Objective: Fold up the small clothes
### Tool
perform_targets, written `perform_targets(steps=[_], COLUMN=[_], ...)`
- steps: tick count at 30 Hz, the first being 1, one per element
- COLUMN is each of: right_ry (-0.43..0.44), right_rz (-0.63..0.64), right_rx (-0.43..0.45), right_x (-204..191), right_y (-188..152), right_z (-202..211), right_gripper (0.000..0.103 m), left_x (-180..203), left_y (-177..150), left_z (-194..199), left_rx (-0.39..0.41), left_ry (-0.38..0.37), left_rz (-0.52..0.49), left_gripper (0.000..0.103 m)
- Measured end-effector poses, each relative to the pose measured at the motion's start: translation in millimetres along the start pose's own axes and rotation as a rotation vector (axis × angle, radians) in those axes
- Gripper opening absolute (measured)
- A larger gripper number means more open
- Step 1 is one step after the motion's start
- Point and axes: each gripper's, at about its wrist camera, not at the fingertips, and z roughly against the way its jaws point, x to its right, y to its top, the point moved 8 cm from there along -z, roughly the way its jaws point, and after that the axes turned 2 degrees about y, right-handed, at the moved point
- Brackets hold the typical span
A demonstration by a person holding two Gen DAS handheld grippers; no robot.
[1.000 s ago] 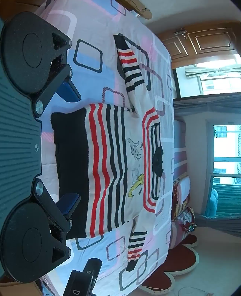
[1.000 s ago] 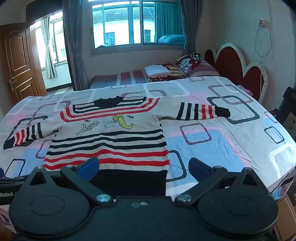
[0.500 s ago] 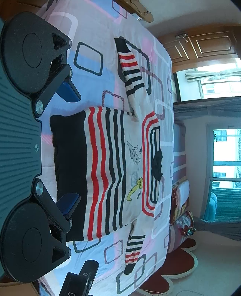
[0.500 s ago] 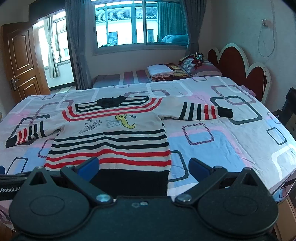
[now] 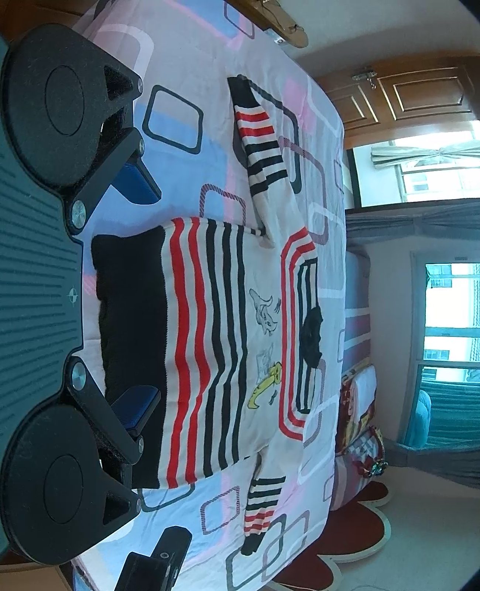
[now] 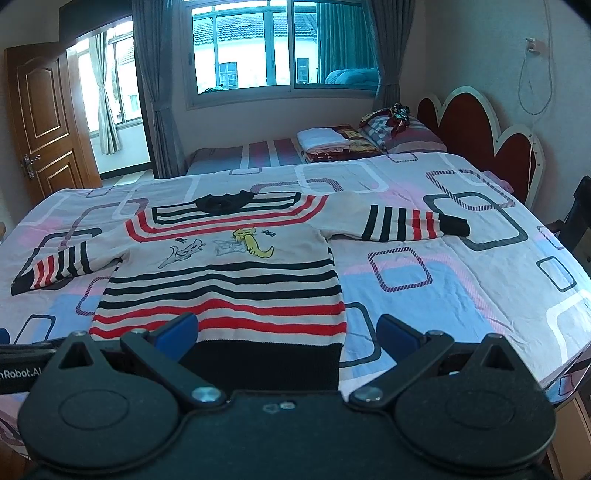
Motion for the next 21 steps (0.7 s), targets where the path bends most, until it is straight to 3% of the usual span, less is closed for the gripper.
perform_targets(steps=[21], right_ry=[-0.035], right_rz=[0.048], right_rx=[-0.051], right_x=[9.3], right_y=[7.2], right_z=[-35.9], right_gripper=[0.102], left_x=[-0.2], left_y=[24.4], left_z=[-42.8], left_rx=[-0.012], left_ry=[0.039], left_rz=[0.004], left_gripper=[0.103])
